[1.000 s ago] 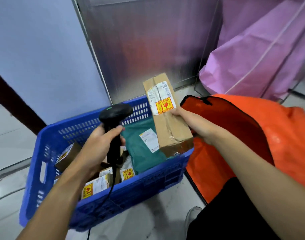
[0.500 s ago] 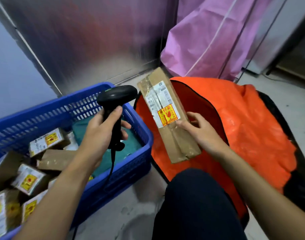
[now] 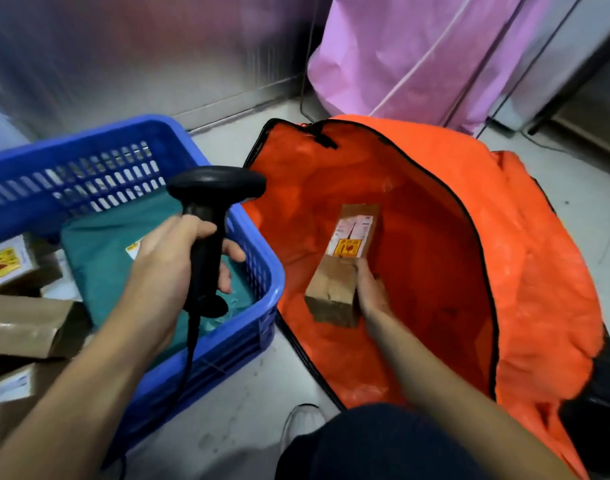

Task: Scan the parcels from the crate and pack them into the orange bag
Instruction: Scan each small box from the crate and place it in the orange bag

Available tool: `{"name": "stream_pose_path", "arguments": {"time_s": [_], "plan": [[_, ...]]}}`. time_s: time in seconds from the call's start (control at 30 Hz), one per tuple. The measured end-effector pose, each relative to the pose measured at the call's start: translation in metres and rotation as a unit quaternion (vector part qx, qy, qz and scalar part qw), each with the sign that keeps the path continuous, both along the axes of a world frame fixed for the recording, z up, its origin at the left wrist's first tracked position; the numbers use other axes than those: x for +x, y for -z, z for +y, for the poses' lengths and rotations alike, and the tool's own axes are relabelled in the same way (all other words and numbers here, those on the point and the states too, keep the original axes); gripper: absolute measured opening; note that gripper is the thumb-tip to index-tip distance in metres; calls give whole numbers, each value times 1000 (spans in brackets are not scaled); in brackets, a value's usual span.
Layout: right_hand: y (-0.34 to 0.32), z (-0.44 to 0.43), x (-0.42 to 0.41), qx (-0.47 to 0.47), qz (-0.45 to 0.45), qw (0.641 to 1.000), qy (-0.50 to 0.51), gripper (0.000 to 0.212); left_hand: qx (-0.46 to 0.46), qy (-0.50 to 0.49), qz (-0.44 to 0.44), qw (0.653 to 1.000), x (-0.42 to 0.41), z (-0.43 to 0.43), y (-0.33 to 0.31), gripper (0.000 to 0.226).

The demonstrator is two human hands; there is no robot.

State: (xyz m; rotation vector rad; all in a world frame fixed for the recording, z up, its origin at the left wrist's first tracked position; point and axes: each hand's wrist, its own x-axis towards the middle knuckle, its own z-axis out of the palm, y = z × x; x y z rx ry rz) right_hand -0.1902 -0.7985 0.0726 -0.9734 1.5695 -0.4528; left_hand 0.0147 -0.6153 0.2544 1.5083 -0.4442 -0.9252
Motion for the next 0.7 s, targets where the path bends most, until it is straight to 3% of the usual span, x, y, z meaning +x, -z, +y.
{"name": "stream_pose_path", "arguments": {"time_s": [0.07, 0.13, 0.2, 0.27, 0.37, 0.47, 0.57, 0.7], "plan": [[15, -34, 14, -8, -35, 999, 34, 113, -3, 15, -15, 1000, 3, -13, 5, 54], [35, -73, 26, -21, -53, 997, 53, 114, -6, 23, -31, 999, 5, -23, 7, 57], [58, -116, 35, -42, -55, 996, 48, 107, -17, 20, -37, 999, 6, -30, 9, 52], [41, -133, 51, -49, -17, 997, 53, 116, -22, 16, -37, 999, 7, -33, 11, 56], [15, -143, 71, -90, 34, 992, 75, 91, -30, 19, -18, 999, 7, -33, 16, 62], [24, -160, 77, -125, 71, 987, 65, 73, -32, 17, 1, 999, 9, -34, 20, 52], [37, -160, 80, -179, 161, 970, -31, 67, -42, 5, 8, 999, 13, -33, 21, 42], [51, -144, 78, -209, 271, 912, -227, 91, -47, 14, 5, 999, 16, -32, 22, 58]]}}
